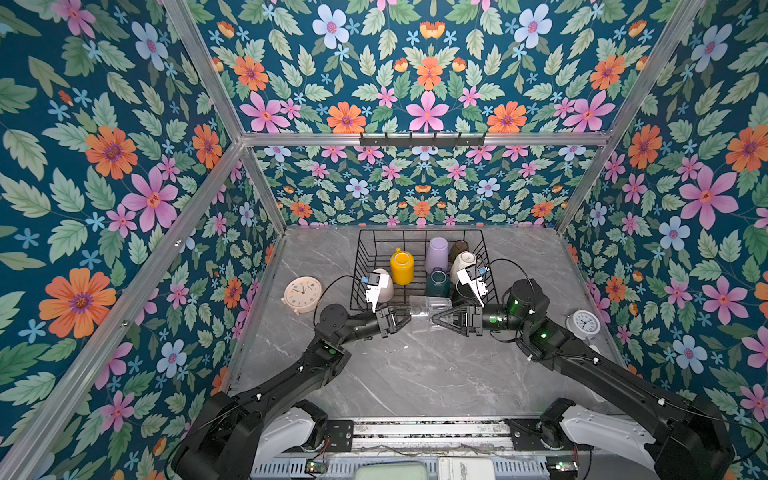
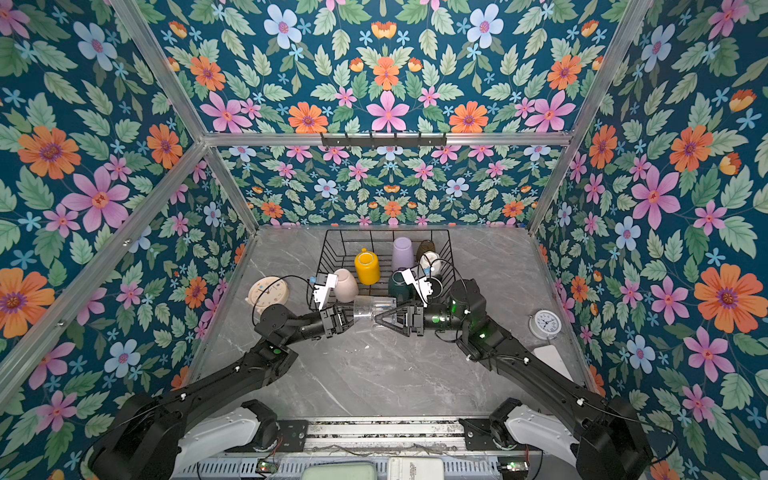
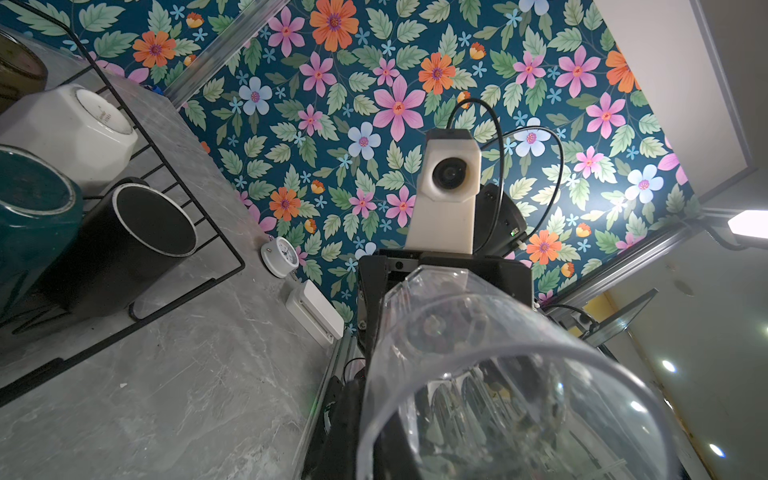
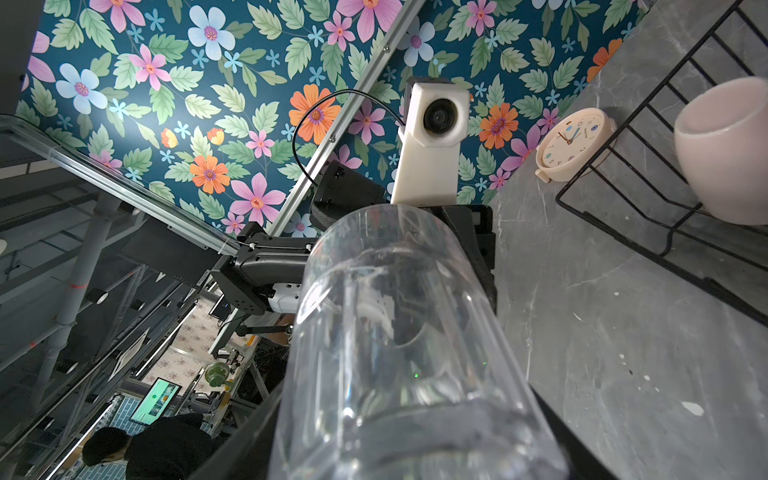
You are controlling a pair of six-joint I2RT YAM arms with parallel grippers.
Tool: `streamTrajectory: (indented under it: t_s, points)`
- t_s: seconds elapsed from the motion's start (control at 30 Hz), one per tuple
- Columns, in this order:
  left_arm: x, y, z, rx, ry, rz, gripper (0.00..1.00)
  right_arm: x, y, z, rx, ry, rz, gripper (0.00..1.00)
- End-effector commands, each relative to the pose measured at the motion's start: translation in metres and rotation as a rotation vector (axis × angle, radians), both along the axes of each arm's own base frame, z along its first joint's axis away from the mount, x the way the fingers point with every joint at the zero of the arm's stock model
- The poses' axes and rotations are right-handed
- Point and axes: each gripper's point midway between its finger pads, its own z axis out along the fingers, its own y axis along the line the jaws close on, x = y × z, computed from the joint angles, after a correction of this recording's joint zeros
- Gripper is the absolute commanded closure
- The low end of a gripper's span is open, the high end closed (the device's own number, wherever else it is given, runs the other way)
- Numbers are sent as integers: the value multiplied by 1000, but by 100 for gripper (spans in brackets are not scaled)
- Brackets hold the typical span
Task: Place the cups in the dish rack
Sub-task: 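Close the right gripper on the clear cup while the left gripper holds it, then open the left gripper and withdraw it while the right gripper holds the clear cup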
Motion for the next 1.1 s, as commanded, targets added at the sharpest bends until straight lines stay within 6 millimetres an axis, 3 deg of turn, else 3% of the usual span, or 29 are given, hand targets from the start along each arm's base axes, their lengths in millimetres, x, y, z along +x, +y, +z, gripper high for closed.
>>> streamTrajectory:
  t_s: [0.0,0.3,0.43,0.57,1.07]
  points:
    - [-4,0,11,-28,-42,-13,100,7,1,-1,-8,-8,-38,49]
    - [-2,0,9,-23,-37,-5,100,11,0,0,-18,-6,-66,67]
    - [-2,0,10,-21,-37,-1,99,13,-2,2,-17,-11,-83,69]
    - [-1,1,9,-16,-38,3,91,12,-3,5,-13,-18,-89,69]
    - [6,5,1,50,-45,78,31,8,-12,19,-19,-69,-125,71]
